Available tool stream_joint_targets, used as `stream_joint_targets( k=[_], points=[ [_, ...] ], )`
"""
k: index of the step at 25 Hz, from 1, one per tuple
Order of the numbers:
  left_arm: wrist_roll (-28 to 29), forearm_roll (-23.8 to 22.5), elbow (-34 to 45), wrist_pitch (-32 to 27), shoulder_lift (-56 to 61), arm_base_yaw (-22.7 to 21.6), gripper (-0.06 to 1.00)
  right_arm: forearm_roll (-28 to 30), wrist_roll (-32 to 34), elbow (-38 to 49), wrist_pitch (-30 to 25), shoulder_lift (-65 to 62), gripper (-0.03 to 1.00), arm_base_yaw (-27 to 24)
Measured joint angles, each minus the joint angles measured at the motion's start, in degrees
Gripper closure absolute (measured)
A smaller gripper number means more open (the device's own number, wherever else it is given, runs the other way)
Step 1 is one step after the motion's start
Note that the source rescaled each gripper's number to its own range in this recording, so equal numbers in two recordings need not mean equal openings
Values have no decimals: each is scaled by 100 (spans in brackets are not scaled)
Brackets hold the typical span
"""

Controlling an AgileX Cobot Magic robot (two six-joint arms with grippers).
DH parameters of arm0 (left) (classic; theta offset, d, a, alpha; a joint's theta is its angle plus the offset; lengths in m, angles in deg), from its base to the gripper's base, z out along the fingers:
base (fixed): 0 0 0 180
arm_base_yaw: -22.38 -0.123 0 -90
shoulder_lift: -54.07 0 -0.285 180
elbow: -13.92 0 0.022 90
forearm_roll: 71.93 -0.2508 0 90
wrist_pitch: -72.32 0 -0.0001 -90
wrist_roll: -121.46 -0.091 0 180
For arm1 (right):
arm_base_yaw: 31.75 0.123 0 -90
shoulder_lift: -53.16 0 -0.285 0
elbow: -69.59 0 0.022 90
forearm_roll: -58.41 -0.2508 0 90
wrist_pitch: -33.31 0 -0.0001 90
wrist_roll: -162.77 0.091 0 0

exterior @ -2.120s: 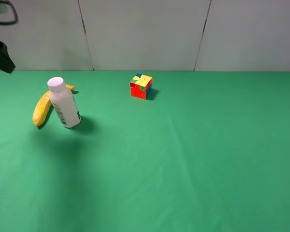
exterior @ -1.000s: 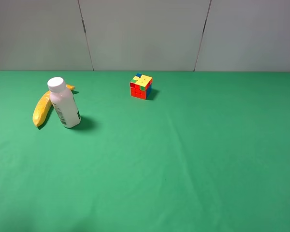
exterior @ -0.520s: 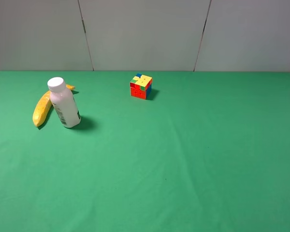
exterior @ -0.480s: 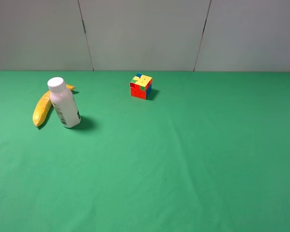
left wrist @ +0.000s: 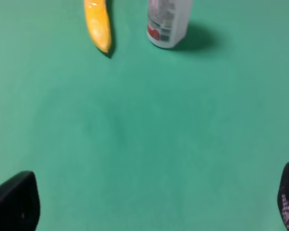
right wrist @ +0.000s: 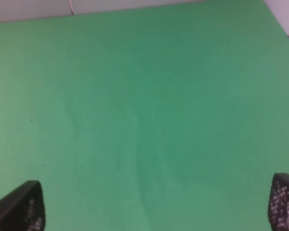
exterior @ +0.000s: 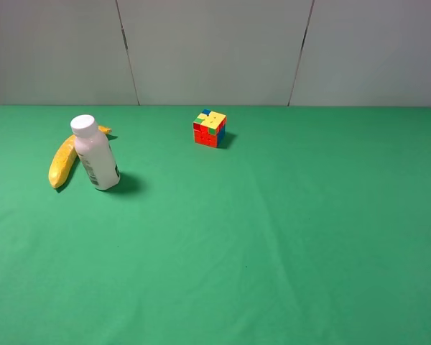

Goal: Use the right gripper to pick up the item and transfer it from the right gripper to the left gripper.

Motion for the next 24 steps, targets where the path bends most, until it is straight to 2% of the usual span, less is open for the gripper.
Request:
stream_joint_targets(
  k=[24],
  points=[
    [25,-34,0,12,0,0,-4,0,0,0,0,0,-3,0]
  ],
)
